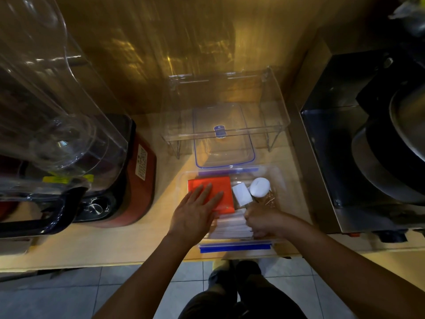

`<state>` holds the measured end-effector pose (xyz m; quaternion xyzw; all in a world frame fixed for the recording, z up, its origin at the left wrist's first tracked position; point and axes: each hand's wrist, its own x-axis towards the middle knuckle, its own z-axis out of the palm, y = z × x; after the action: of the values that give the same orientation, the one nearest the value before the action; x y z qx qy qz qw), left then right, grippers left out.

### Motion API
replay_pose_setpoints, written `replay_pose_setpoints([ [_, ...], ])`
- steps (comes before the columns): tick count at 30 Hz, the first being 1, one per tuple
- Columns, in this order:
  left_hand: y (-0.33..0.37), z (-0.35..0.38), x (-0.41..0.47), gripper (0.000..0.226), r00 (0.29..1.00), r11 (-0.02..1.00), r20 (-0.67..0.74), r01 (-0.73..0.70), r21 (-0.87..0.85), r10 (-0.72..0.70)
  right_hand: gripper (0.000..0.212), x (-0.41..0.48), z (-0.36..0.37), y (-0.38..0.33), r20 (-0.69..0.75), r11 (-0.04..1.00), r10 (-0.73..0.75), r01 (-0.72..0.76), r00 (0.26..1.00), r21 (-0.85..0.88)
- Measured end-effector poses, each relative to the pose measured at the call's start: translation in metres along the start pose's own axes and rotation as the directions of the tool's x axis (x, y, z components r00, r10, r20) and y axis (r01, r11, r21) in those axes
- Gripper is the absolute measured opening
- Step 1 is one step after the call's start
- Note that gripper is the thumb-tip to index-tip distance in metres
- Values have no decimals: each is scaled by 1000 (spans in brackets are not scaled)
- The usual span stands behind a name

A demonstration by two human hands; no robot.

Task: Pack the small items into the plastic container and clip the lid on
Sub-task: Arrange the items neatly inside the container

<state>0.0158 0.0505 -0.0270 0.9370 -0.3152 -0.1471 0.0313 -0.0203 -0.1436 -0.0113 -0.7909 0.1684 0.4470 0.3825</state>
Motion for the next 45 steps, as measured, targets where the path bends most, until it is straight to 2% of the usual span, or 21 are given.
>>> replay_pose_setpoints([
  [1, -1, -2, 0, 57, 1000, 1000, 7, -7, 6, 7, 28, 3, 1, -1, -31, 997, 8, -6, 999, 83],
  [3, -5, -5, -1, 56, 999, 999, 20, -27, 39, 26, 22, 9, 1, 5, -138, 997, -42, 49, 990, 54],
  [5, -7, -6, -1, 56, 999, 995, 22, -49, 82, 47, 21, 10, 2, 5, -143, 998, -37, 44, 989, 43],
  [9, -8, -6, 1, 59, 998, 995, 25, -57, 87, 55, 55, 12, 7, 8, -69, 993, -61, 67, 996, 96],
  [12, -10, -5, 2, 64, 998, 996, 24, -57, 73, 55, 29, 13, 6, 12, -125, 990, -98, 110, 987, 87],
  [17, -11, -1, 2, 66, 999, 996, 6, -52, 79, 52, 17, 10, 5, 14, -289, 988, -147, 152, 946, -6],
  [20, -10, 1, 1, 73, 998, 994, 17, -64, 93, 63, 17, 4, 8, 10, -474, 957, -263, 163, 840, -241],
  [21, -10, 2, 0, 74, 998, 993, 19, -67, 98, 66, 18, 2, 8, 8, -495, 930, -328, 184, 805, -317],
  [23, -10, 1, 1, 75, 997, 993, 29, -70, 94, 68, 29, 2, 9, 6, -411, 873, -449, 290, 793, -393],
  [25, -11, 0, 1, 76, 997, 994, 32, -66, 84, 64, 34, 4, 9, 7, -310, 841, -486, 342, 817, -419],
  [31, -10, 1, 1, 72, 998, 996, 2, -60, 60, 60, 21, 16, 6, 12, -358, 930, -323, 224, 876, -290],
  [34, -10, 2, 1, 74, 998, 996, -7, -63, 58, 64, 35, 18, 13, 15, -319, 933, -301, 208, 899, -294],
  [38, -10, 3, 1, 78, 998, 997, -3, -63, 50, 63, 43, 17, 15, 14, -232, 880, -360, 247, 904, -406],
  [41, -10, 4, 1, 80, 998, 997, -1, -63, 52, 63, 52, 15, 11, 16, -199, 877, -318, 207, 927, -434],
  [45, -11, 4, 1, 79, 998, 997, -9, -67, 35, 68, 49, 14, 6, 16, -168, 869, -311, 208, 936, -449],
])
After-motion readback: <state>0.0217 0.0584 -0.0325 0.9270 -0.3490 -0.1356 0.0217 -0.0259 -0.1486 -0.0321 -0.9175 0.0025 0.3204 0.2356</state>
